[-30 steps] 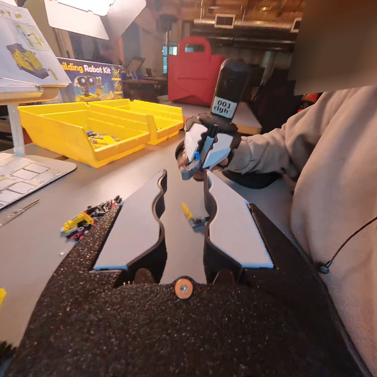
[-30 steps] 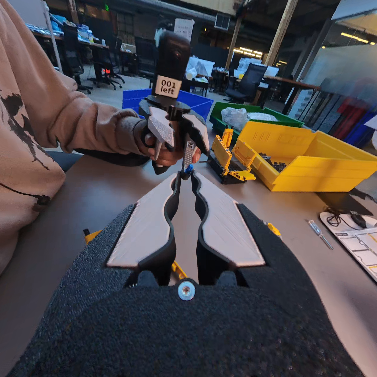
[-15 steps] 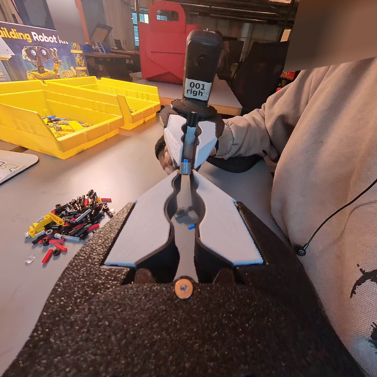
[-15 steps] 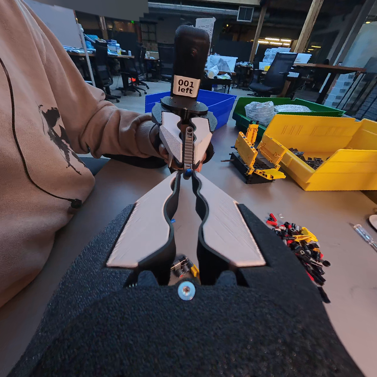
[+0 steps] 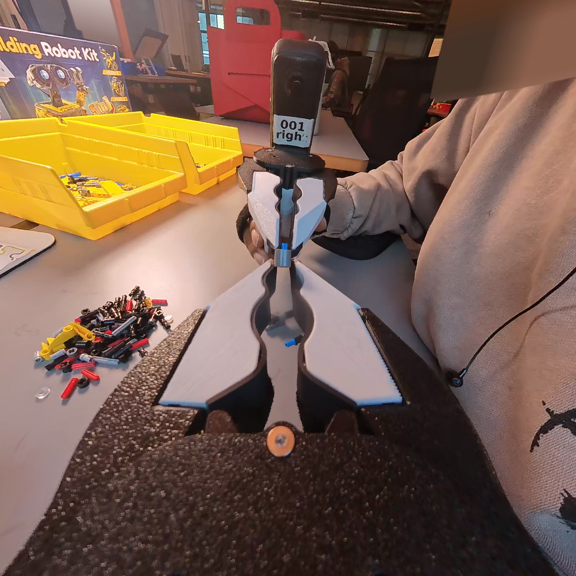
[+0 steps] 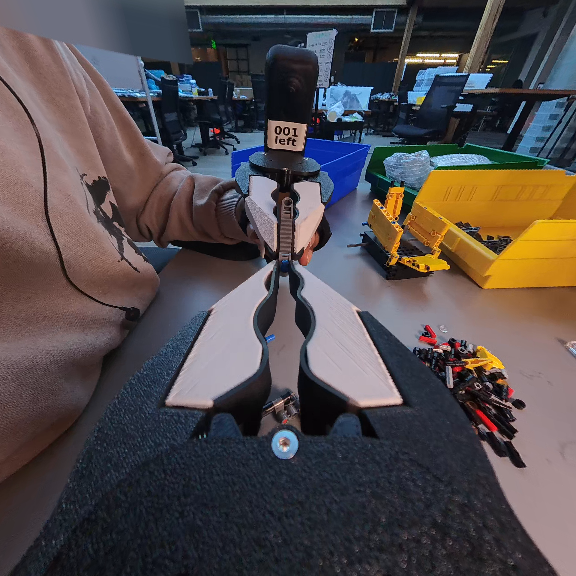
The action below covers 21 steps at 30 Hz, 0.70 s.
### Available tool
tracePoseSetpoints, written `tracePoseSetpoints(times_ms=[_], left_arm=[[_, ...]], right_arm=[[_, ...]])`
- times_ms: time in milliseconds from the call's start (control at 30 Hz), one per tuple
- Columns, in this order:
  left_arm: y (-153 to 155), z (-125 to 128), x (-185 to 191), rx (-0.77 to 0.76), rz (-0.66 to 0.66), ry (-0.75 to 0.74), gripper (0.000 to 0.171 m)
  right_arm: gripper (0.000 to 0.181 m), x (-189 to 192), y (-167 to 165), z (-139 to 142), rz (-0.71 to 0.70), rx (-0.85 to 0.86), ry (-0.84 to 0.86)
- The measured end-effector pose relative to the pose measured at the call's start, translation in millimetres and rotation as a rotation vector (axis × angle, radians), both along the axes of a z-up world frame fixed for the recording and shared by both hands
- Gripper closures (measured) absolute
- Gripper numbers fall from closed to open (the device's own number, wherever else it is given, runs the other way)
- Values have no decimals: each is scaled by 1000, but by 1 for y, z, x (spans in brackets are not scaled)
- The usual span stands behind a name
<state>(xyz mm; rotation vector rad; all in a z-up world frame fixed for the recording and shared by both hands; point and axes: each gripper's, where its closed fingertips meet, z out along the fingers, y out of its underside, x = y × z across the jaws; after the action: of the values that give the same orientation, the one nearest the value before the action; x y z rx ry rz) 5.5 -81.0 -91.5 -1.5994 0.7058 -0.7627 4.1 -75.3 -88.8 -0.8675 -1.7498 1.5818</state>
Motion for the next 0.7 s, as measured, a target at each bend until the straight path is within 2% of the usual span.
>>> tracePoseSetpoints(times_ms=[400,700], left_arm=[[-4,-3,7,-18,-33,2,165],[-5,14,6,-29,-12,-49,164]], right_arm=[[179,1,-8,-7,42,-11,-47],[181,0,-9,17,70,-220,5]])
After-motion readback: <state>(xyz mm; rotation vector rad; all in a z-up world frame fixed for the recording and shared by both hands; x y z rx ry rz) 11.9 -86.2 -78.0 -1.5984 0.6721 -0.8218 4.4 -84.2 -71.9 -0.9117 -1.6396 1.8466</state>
